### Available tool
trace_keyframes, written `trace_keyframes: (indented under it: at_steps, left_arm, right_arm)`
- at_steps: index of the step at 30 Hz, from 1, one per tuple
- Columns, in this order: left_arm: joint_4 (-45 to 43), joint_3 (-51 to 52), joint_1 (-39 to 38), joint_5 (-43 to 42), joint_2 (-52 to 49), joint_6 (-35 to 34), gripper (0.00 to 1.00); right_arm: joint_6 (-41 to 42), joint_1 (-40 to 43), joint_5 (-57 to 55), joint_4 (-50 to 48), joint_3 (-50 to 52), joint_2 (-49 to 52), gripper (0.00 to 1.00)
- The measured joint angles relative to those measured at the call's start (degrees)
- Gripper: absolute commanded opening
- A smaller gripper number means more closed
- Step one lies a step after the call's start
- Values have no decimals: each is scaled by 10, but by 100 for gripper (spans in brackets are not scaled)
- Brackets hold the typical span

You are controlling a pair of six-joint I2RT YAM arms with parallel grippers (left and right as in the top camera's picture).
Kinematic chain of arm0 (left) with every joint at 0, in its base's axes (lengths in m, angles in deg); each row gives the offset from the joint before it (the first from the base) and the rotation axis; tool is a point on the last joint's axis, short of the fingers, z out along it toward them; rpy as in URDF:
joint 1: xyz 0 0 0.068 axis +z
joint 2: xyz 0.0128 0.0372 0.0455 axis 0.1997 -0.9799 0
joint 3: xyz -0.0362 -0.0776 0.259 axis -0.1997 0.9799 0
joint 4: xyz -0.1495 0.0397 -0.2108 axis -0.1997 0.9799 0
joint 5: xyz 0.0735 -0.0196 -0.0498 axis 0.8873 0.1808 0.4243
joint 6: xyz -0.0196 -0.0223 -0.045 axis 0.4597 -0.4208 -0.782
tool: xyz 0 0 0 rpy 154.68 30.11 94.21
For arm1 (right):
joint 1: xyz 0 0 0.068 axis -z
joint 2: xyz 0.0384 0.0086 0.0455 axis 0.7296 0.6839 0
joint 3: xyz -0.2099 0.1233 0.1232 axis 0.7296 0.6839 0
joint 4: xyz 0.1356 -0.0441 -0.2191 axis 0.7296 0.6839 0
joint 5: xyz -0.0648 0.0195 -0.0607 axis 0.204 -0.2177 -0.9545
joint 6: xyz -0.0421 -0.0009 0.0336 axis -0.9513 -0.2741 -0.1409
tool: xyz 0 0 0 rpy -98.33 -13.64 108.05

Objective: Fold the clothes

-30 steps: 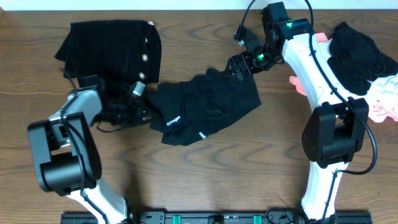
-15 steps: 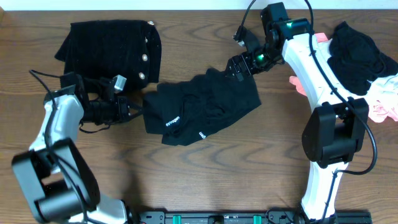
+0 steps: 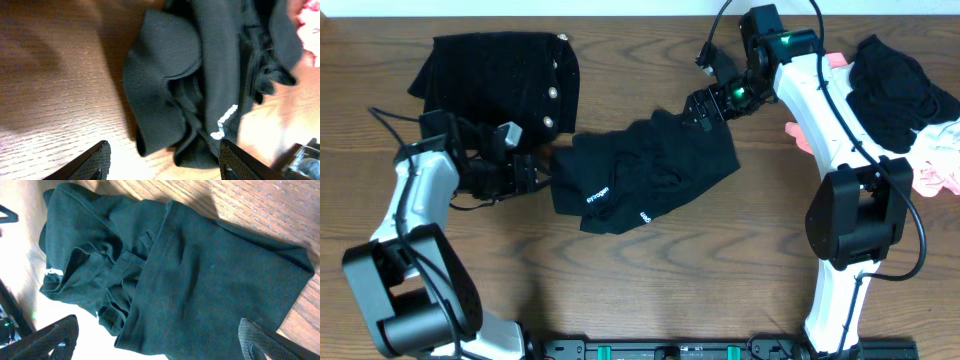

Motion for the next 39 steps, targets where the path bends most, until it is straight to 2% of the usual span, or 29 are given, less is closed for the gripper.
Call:
trace_keyframes:
  at_steps: [9, 19, 32, 39]
  left_arm:
    - [-51, 0, -54, 35, -49, -21, 70]
    - [-97, 0, -58, 37, -89, -45, 69]
    - [-123, 0, -83, -21, -91, -59, 68]
    - [-123, 0, -113, -26, -91, -59, 61]
  right_arm:
    - [0, 0, 0, 2, 0, 0, 99]
    - [0, 0, 0, 2, 0, 0, 99]
    - [0, 0, 0, 2, 0, 0, 99]
    - [0, 0, 0, 2, 0, 0, 99]
